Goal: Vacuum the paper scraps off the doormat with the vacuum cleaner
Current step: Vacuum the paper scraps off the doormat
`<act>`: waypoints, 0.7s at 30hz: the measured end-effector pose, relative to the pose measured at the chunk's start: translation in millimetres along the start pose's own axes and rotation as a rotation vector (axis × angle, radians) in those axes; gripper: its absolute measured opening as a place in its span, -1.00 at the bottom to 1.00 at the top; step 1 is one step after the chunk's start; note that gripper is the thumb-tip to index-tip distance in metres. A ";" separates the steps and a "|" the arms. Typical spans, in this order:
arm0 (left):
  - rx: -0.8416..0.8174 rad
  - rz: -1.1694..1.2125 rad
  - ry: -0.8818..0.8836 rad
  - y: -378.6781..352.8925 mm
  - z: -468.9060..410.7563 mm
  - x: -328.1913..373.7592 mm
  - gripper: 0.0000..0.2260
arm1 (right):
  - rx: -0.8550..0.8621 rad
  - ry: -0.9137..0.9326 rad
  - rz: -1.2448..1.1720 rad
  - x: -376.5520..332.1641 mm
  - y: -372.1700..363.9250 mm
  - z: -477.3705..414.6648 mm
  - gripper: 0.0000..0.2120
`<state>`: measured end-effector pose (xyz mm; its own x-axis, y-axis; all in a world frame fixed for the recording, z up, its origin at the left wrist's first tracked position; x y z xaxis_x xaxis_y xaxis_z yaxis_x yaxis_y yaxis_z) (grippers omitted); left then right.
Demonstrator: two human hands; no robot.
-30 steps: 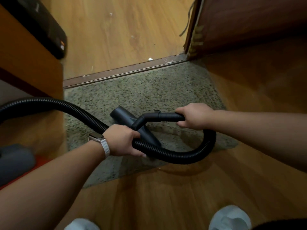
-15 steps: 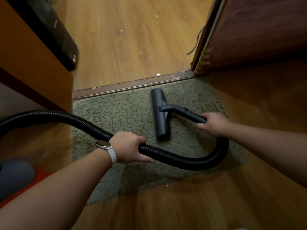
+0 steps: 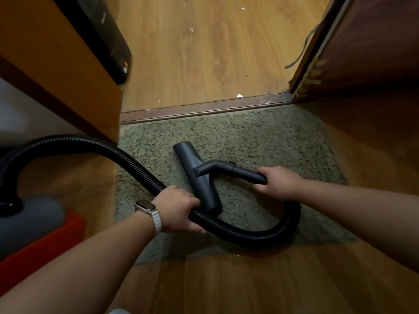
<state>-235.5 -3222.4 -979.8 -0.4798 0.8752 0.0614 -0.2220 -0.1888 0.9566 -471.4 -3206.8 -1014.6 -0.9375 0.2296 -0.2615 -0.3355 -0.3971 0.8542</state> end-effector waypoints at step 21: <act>0.117 0.207 0.238 31.0 40.5 -11.9 -0.32 | 0.029 0.340 0.210 -41.0 38.3 5.2 -0.39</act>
<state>-202.2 -3220.6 -939.3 -0.6920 0.6926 0.2033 -0.0065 -0.2876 0.9577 -445.3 -3226.9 -968.8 -0.9640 -0.1631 -0.2099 -0.1354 -0.3780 0.9158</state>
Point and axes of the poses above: each hand's wrist, its own z-axis away from the middle knuckle, its own y-axis out of the back of the hand, x = y × z, the point moved 9 cm from there along -z, towards the middle knuckle, and after that the axes turned 8 degrees about x, right-handed, at the moved point
